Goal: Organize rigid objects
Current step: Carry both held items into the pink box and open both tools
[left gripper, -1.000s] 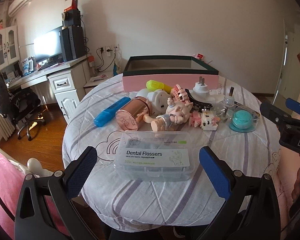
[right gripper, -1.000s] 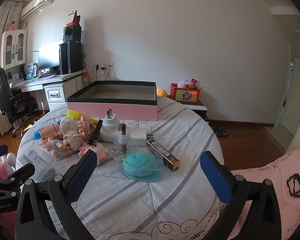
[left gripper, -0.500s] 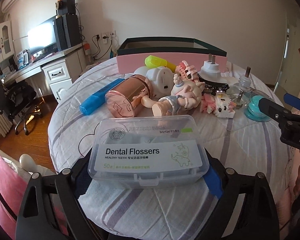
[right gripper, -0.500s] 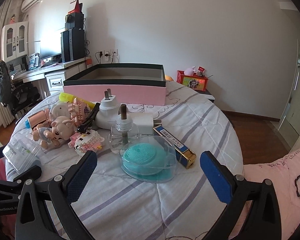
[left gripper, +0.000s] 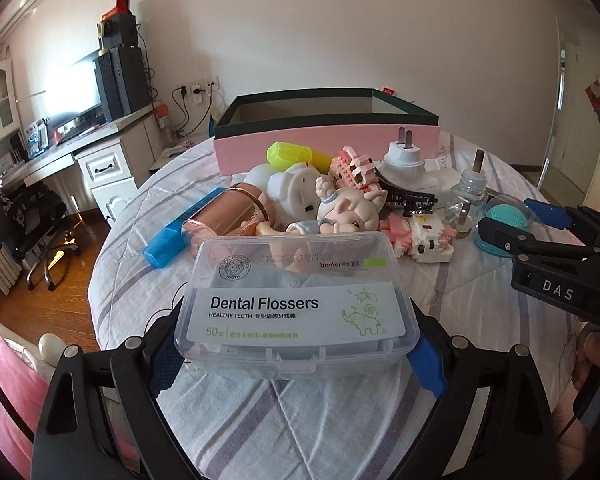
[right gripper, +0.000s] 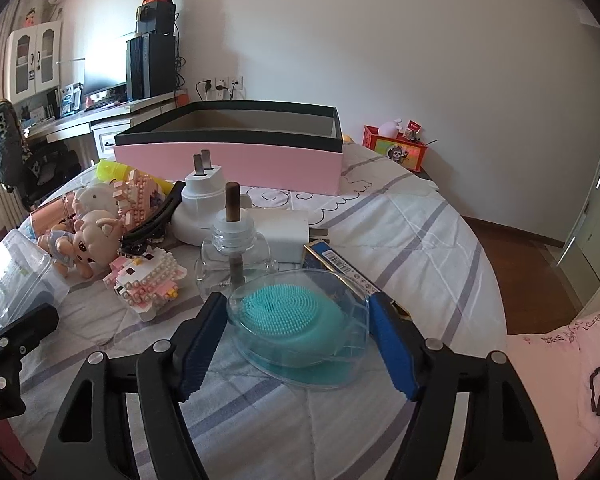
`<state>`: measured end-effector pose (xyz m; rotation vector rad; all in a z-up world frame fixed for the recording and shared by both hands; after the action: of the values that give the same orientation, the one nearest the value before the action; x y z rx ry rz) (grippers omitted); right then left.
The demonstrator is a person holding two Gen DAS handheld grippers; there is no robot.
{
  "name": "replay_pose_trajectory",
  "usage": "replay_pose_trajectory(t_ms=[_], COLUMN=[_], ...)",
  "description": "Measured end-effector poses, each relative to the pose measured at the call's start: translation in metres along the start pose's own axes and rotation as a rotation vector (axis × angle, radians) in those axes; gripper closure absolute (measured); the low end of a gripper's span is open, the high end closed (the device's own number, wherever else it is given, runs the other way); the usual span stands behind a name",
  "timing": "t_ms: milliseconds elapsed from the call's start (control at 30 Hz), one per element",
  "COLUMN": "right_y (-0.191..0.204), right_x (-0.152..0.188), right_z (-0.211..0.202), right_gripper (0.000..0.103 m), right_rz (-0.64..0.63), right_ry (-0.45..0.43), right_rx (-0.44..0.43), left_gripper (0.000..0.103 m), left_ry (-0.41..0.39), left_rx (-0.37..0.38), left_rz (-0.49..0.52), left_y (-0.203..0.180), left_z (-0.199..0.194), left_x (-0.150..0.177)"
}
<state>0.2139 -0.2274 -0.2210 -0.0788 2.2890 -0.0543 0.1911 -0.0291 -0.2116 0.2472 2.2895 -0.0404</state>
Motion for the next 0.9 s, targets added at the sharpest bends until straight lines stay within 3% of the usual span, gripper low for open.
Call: replay_pose_trajectory(t_ms=[267,567,733,900], right_y=[-0.004,-0.01,-0.007,0.005], right_x=[-0.007,-0.047,-0.092,-0.144], right_z=[-0.023,-0.039,-0.031,0.006], right_gripper=[0.03,0.03,0.03,0.03], right_rz=[0.021,0.012,-0.016,-0.036], right_ry=[-0.048,-0.145,-0.199,-0.191], right_rx=[-0.056,-0.076,-0.096,-0.147], left_gripper=[0.01,0.01,0.01,0.01], left_ry=[-0.072,-0.153,-0.175,-0.104], left_rx=[0.022,0.039,0.03,0.016], left_rz=[0.018,0.028,0.055,0.022], left_y=[-0.001,0.003,0.007,0.019], left_z=[-0.019,-0.02,0.005,0.062], left_x=[-0.03,-0.091,-0.142,-0.187])
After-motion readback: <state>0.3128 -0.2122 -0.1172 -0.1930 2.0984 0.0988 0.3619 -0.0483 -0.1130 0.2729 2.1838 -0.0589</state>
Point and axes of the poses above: each gripper's, at about its wrist camera, not at the fingertips, and z roughly the way its jaws point, y to its left, x to its underside, the point moved 1 cm from there along z, roughly the way its jaws point, and after that the axes turned 4 degrees about y, right-handed, at the moved point
